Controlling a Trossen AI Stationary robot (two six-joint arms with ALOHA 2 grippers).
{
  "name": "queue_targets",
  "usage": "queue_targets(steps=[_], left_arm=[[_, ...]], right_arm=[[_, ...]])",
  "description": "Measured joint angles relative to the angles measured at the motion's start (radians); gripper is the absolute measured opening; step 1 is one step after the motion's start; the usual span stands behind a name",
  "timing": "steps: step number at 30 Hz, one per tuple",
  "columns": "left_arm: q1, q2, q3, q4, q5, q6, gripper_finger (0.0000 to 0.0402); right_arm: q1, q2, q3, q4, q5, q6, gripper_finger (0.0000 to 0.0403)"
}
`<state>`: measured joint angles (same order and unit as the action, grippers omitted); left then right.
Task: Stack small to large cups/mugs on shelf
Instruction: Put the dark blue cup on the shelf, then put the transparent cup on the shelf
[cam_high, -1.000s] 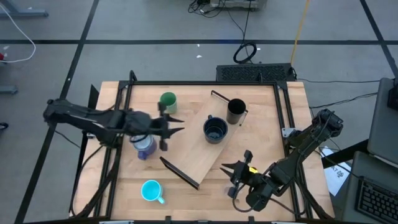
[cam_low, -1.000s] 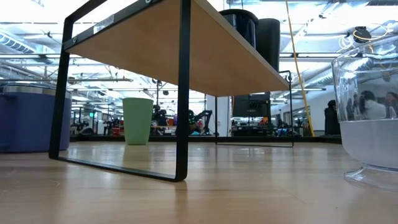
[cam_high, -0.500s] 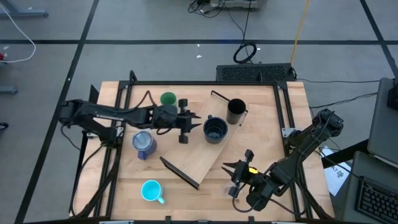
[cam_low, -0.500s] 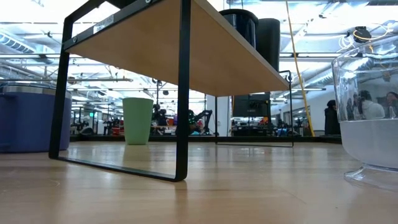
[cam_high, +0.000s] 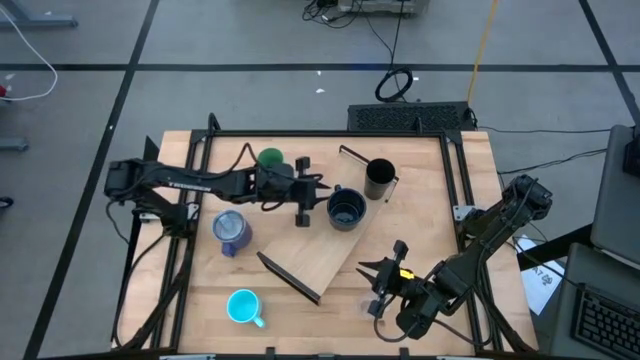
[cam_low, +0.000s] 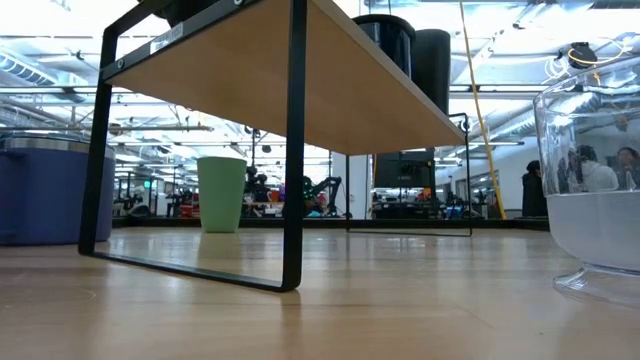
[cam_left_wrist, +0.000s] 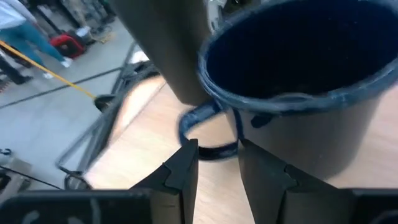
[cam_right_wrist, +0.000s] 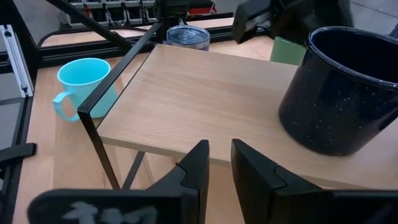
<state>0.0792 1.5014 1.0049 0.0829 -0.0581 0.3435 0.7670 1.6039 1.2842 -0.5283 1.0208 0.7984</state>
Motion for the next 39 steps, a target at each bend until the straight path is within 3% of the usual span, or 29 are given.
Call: queue_targets(steps=[4, 17, 23, 33, 39], left_arm=[[0.000, 0.007, -0.001, 0.004, 0.058, 0.011, 0.0117], [-0.003, 0.011, -0.001, 0.028, 0.114, 0.026, 0.0117], [-0.003, 0.004, -0.001, -0.001, 0.113, 0.031, 0.0117], [-0.073, -0.212, -0.001, -0.153, 0.083, -0.025, 0.0117], [-0.194, -0.327, 0.000, -0.300, 0.035, -0.093, 0.0117]], right_arm=[[0.000, 0.000, 0.000, 0.000, 0.000, -0.003, 0.0057], [0.000, 0.000, 0.000, -0.010, 0.000, -0.014, 0.0057], [0.000, 0.000, 0.000, -0.069, -0.001, 0.056, 0.0057], [0.001, 0.000, 0.000, -0.124, -0.031, 0.193, 0.0057], [0.001, 0.000, 0.000, 0.031, -0.064, 0.119, 0.0057]])
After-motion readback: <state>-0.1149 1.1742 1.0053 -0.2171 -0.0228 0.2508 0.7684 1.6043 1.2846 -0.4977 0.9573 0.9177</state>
